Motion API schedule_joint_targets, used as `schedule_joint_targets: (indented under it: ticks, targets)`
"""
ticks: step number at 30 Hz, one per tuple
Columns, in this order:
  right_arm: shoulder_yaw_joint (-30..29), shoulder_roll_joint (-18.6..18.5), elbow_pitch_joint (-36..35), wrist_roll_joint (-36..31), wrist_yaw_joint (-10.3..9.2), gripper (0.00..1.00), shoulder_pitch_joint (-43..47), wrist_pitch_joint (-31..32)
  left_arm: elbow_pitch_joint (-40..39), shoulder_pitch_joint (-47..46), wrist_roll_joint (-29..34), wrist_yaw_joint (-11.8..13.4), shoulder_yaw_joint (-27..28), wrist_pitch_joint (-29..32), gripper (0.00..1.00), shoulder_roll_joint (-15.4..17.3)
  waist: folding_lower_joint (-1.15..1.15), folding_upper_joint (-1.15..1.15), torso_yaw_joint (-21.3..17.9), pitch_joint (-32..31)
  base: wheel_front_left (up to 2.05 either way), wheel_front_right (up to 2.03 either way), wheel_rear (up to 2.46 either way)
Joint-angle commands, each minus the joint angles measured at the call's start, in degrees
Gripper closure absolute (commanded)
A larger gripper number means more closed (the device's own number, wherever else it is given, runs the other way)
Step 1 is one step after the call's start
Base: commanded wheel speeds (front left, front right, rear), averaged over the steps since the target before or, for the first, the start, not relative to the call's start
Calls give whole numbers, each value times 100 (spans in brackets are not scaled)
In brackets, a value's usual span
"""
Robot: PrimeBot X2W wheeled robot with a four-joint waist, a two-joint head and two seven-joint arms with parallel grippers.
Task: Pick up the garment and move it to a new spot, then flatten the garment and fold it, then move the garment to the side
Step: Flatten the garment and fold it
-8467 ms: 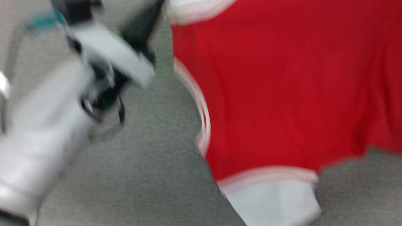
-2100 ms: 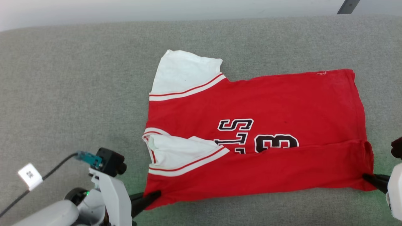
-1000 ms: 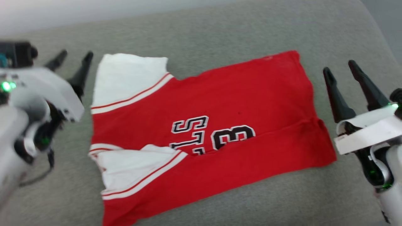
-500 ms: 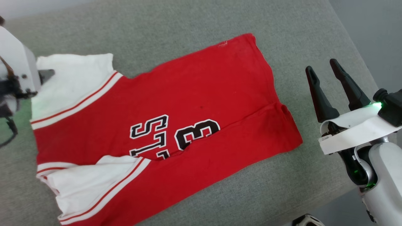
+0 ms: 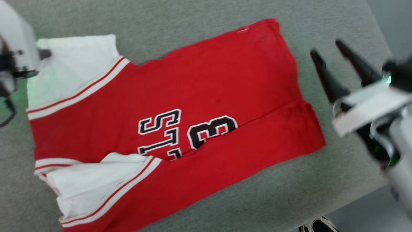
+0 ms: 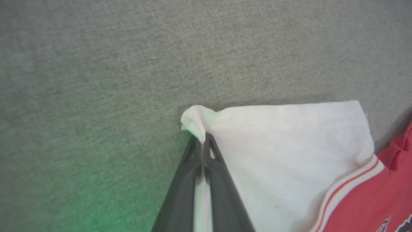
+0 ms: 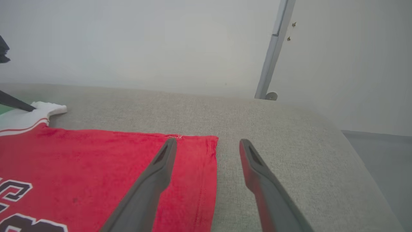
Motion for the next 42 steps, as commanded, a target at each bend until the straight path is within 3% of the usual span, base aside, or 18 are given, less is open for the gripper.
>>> schedule_joint_targets:
  ticks: [1, 4, 7, 14, 21, 22, 23, 29, 34, 42]
  targets:
    - [196, -142, 145, 157, -9, 0, -428, 330, -11, 268, 46, -87, -230, 125, 100, -320, 0, 0, 227, 191, 0, 0, 0]
    - [473, -361, 616, 238, -9, 0, -1141, 988, -45, 63, 66, -165, -186, 32, 100, -516, 0, 0, 437, 358, 0, 0, 0]
    - [668, -379, 1001, 391, -9, 0, -1591, 1477, -42, -69, 105, -235, -194, 20, 100, -653, 0, 0, 576, 469, 0, 0, 0]
    - [1315, -454, 2130, 1223, -9, 0, -2740, 3251, 43, -356, 110, -513, -210, -84, 100, -1128, 0, 0, 1001, 715, 0, 0, 0]
    - [1817, -565, 2544, 1757, -8, 0, -3150, 3975, 220, -441, 171, -700, -269, -135, 100, -1348, 0, 0, 1197, 794, 0, 0, 0]
    - [1876, -569, 2595, 1743, -9, 58, -3161, 3942, 240, -430, 157, -734, -264, -180, 100, -1388, 0, 0, 1227, 775, 0, 0, 0]
    - [1955, -580, 2632, 1757, -9, 100, -3145, 3943, 265, -397, 145, -769, -263, -231, 100, -1435, 0, 0, 1258, 734, 0, 0, 0]
    - [2250, -803, 2737, 1939, -9, 100, -2843, 3528, 405, 26, -31, -1054, -142, -857, 100, -1698, 0, 0, 1527, 41, 0, 0, 0]
    - [2368, -981, 2625, 2072, -9, 100, -2615, 2949, 33, 360, -307, -1150, 44, -1562, 100, -1689, 0, 0, 1750, -736, 0, 0, 0]
    - [2638, -1445, 2153, 2360, -9, 100, -1807, 2497, -1682, 1482, -702, -1145, 21, -2482, 100, -998, 0, 0, 2006, -1801, 0, 0, 0]
